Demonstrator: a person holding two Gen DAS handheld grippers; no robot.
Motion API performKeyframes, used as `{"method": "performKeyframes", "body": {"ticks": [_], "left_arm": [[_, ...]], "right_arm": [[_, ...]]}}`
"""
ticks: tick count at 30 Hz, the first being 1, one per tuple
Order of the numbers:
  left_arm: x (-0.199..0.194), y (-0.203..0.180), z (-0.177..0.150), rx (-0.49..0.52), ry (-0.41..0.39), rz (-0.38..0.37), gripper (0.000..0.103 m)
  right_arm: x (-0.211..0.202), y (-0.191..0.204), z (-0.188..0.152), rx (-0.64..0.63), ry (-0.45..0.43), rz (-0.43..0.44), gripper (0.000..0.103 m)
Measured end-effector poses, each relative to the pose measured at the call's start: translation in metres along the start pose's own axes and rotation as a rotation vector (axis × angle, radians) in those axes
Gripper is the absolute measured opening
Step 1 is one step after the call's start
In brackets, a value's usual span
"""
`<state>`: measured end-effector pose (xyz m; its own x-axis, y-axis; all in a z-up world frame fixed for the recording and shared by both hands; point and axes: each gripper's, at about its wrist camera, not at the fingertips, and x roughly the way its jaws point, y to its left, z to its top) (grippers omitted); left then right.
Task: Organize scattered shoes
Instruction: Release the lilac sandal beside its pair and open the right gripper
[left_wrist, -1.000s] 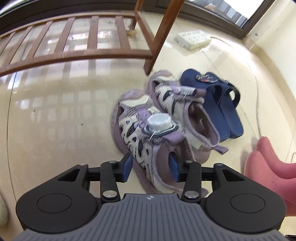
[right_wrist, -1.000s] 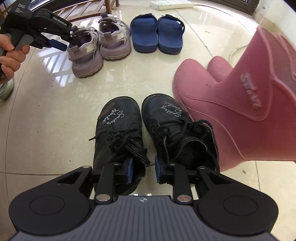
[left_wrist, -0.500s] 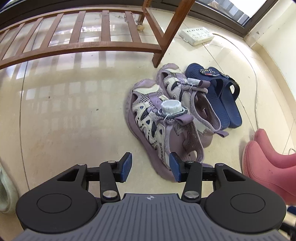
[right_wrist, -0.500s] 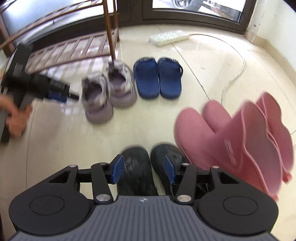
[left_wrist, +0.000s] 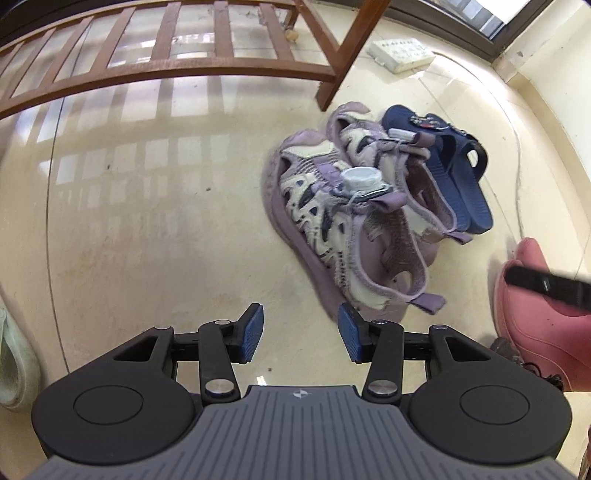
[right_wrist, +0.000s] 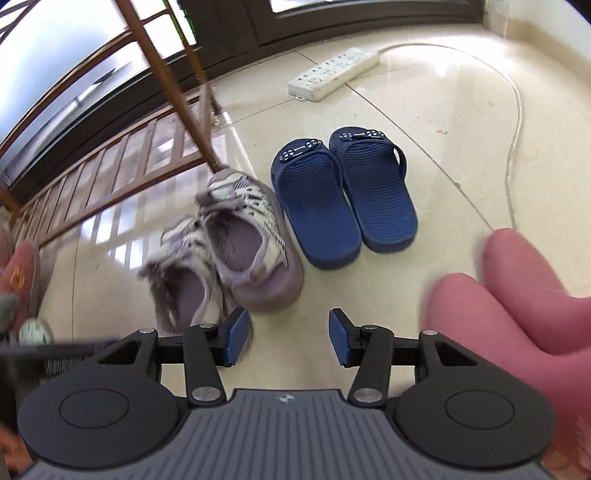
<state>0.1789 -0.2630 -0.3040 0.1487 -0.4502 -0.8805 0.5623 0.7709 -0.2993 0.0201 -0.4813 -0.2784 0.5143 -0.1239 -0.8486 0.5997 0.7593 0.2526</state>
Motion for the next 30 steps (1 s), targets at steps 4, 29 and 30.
{"method": "performKeyframes", "body": {"ticks": [4, 29, 30], "left_arm": [[0.003, 0.003, 0.004, -0.016, -0.002, 0.000, 0.048], [0.012, 0.011, 0.015, -0.049, 0.004, 0.000, 0.048], [0.011, 0.012, 0.015, -0.048, 0.001, 0.001, 0.048]], "right_arm": [[0.023, 0.008, 0.018, 0.009, 0.000, 0.009, 0.055], [0.062, 0.014, 0.017, -0.029, 0.088, -0.046, 0.008], [0.061, 0.014, 0.015, -0.028, 0.091, -0.048, 0.008]]}}
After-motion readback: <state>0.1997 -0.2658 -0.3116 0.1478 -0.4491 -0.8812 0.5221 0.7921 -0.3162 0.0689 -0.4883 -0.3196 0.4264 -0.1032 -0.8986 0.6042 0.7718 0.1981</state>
